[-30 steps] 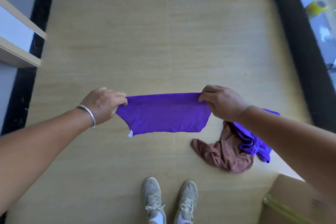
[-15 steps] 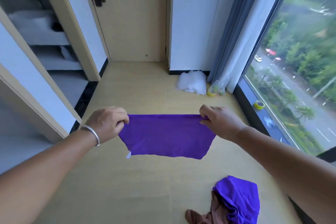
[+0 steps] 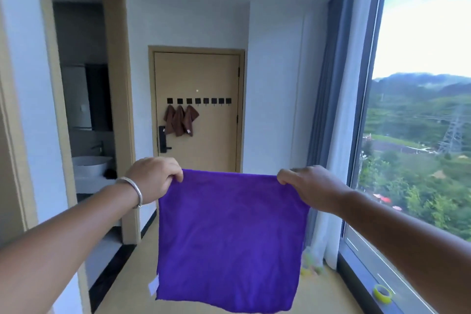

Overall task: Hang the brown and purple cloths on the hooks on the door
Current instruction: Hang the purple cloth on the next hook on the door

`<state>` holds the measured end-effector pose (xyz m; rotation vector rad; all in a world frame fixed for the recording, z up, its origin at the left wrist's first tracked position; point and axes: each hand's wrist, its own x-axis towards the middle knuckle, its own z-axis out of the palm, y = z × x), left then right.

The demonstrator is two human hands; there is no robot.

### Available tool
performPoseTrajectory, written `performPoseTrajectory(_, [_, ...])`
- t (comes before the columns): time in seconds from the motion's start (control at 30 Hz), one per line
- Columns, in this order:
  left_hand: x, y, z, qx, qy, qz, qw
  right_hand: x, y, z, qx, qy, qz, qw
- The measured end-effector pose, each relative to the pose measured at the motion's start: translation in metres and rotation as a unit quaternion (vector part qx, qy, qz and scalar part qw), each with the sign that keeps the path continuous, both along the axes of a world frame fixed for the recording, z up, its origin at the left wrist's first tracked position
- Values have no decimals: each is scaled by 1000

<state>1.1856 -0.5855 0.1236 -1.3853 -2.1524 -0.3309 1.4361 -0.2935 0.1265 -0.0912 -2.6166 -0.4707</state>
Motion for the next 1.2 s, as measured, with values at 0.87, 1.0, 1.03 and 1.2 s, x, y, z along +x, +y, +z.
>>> performPoseTrajectory(0.87, [-88,-51,101,123,63,55,989,-121,-47,95,-62,157,61,984])
performPoseTrajectory(1.0, [-112,-41,88,123,117,60,984,-152,-38,89,-47,155,70,984])
performPoseTrajectory(1.03, [-119,-37,83,120,137,61,981,-163,-33,86,-42,153,69,985])
performPoseTrajectory(1.2, [-166,-8,59,89,178,68,978,-224,2,65,-27,137,58,989])
